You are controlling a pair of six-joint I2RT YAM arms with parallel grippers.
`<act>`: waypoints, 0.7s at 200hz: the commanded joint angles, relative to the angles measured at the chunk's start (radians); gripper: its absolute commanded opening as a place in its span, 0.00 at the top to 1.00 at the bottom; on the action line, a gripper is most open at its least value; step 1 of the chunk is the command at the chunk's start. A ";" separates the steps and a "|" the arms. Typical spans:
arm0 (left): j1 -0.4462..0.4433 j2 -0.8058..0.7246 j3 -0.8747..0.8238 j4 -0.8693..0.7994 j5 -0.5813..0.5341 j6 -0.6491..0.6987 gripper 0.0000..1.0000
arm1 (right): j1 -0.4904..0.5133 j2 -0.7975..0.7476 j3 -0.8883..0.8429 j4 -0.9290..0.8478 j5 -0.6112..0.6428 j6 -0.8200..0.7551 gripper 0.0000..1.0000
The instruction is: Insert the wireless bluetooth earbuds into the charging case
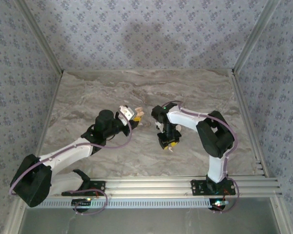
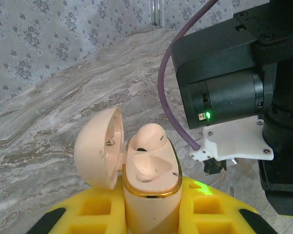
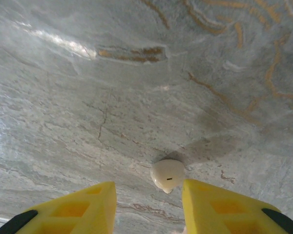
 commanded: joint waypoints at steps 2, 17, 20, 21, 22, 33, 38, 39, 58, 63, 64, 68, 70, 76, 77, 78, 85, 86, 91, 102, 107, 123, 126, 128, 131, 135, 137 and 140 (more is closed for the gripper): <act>0.006 -0.024 -0.005 0.000 -0.001 -0.004 0.85 | -0.009 0.018 0.013 -0.052 0.003 -0.016 0.58; 0.007 -0.024 -0.006 0.000 -0.002 -0.006 0.85 | -0.010 0.022 0.002 -0.046 0.003 -0.013 0.58; 0.008 -0.024 -0.005 0.000 0.001 -0.006 0.85 | -0.011 0.024 0.001 -0.044 0.003 -0.010 0.58; 0.007 -0.025 -0.005 0.001 0.001 -0.006 0.85 | -0.012 0.024 -0.001 -0.043 0.003 -0.011 0.58; 0.007 -0.025 -0.005 0.001 0.001 -0.005 0.85 | -0.011 0.024 -0.001 -0.042 0.002 -0.010 0.58; 0.008 -0.024 -0.006 0.001 0.000 -0.005 0.85 | -0.014 0.026 -0.004 -0.034 -0.001 -0.009 0.60; 0.008 -0.024 -0.006 0.001 0.001 -0.005 0.85 | -0.014 0.027 -0.005 -0.028 -0.002 -0.010 0.61; 0.007 -0.024 -0.006 0.000 0.001 -0.005 0.85 | -0.013 0.027 -0.004 -0.028 -0.001 -0.010 0.61; 0.007 -0.027 -0.007 -0.002 0.001 -0.006 0.85 | -0.018 0.035 -0.003 -0.021 -0.003 -0.008 0.63; 0.007 -0.027 -0.007 -0.002 0.000 -0.006 0.85 | -0.019 0.038 -0.002 -0.019 -0.005 -0.009 0.63; 0.007 -0.027 -0.007 -0.001 0.001 -0.007 0.85 | -0.019 0.038 -0.002 -0.018 -0.005 -0.009 0.63; 0.007 -0.027 -0.006 -0.002 0.001 -0.007 0.85 | -0.019 0.041 -0.002 -0.019 -0.008 -0.008 0.64; 0.006 -0.027 -0.007 -0.003 0.001 -0.006 0.85 | -0.020 0.043 -0.003 -0.019 -0.007 -0.009 0.64; 0.007 -0.028 -0.007 -0.003 0.001 -0.007 0.85 | -0.020 0.047 -0.003 -0.019 -0.008 -0.010 0.64; 0.007 -0.028 -0.006 -0.002 0.000 -0.007 0.85 | -0.020 0.048 -0.004 -0.020 -0.007 -0.010 0.64; 0.007 -0.028 -0.006 -0.003 0.001 -0.007 0.85 | -0.020 0.048 -0.005 -0.020 -0.006 -0.010 0.64; 0.008 -0.028 -0.007 -0.003 0.001 -0.006 0.85 | -0.019 0.051 -0.007 -0.020 -0.006 -0.010 0.65; 0.007 -0.028 -0.007 -0.003 0.001 -0.006 0.85 | -0.020 0.051 -0.007 -0.020 -0.005 -0.011 0.65; 0.006 -0.028 -0.007 -0.004 0.001 -0.007 0.85 | -0.020 0.053 -0.010 -0.018 -0.005 -0.010 0.66; 0.008 -0.028 -0.007 -0.003 0.000 -0.007 0.85 | -0.022 0.056 -0.016 -0.015 -0.006 -0.007 0.66; 0.008 -0.028 -0.007 -0.004 0.000 -0.007 0.85 | -0.020 0.055 -0.019 -0.013 -0.006 -0.007 0.66; 0.007 -0.029 -0.007 -0.003 0.002 -0.007 0.85 | -0.022 0.058 -0.025 -0.006 -0.004 -0.004 0.67; 0.008 -0.028 -0.008 -0.004 0.001 -0.007 0.85 | -0.023 0.059 -0.026 -0.006 -0.004 -0.003 0.67; 0.008 -0.029 -0.007 -0.004 0.001 -0.007 0.85 | -0.023 0.058 -0.027 -0.003 -0.003 -0.002 0.68; 0.007 -0.028 -0.007 -0.003 0.002 -0.006 0.85 | -0.023 0.059 -0.028 -0.002 -0.002 -0.001 0.69; 0.008 -0.029 -0.007 -0.003 0.001 -0.007 0.85 | -0.023 0.057 -0.029 0.001 0.000 0.001 0.70; 0.008 -0.028 -0.007 -0.003 0.001 -0.007 0.85 | -0.022 0.057 -0.031 0.003 0.001 0.001 0.71; 0.007 -0.028 -0.007 -0.003 0.001 -0.006 0.85 | -0.023 0.057 -0.031 0.005 0.003 0.002 0.72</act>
